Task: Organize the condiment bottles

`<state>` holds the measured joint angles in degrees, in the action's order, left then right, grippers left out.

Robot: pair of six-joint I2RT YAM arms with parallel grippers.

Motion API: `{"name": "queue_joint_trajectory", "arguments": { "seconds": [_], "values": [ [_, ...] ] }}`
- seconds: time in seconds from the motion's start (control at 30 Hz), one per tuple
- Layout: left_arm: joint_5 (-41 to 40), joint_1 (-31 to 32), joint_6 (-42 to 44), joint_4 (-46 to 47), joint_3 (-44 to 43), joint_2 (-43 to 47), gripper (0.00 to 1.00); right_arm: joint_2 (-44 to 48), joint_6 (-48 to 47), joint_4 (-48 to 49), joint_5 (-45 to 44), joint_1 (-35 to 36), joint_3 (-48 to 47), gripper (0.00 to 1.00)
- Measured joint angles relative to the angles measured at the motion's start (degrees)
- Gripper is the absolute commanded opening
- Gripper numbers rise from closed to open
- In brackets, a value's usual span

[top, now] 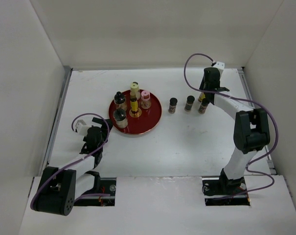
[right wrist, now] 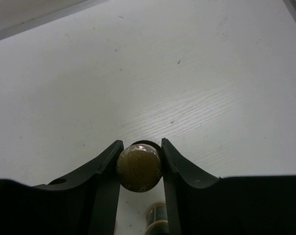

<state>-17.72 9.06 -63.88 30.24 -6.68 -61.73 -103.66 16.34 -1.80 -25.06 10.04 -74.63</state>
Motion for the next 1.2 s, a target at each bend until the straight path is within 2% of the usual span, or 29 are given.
{"name": "queue_joint_trajectory", "arguments": {
  "seconds": [0.13,0.3,0.47,0.6,0.7,0.87,1.2],
  "values": [
    [0.0,0.02,0.0,0.0,0.0,0.0,1.0,3.45,-1.16,0.81,-1.03,0.66,2.43,0.18],
    [0.0,0.11,0.0,0.0,0.0,0.0,1.0,13.46,-2.86,1.92,-1.92,4.74,3.54,0.17],
    [0.07,0.11,0.0,0.0,0.0,-0.04,1.0,23.28,-3.76,5.95,-1.51,13.25,3.54,0.17],
    [0.2,-0.04,0.0,-0.04,0.0,0.48,1.0,25.53,-3.13,8.55,-1.11,21.29,3.85,0.17],
    [0.15,-0.04,-0.02,0.0,0.0,1.29,1.0,24.02,-2.05,10.29,-0.68,27.91,5.51,0.17],
    [0.13,-0.04,0.0,-0.02,0.0,1.62,1.0,15.23,-0.63,10.75,0.66,36.63,5.79,0.17],
    [0.17,-0.02,0.0,-0.02,0.0,2.05,1.0,1.05,-0.11,9.88,1.05,44.65,0.26,0.17]
  ]
}}
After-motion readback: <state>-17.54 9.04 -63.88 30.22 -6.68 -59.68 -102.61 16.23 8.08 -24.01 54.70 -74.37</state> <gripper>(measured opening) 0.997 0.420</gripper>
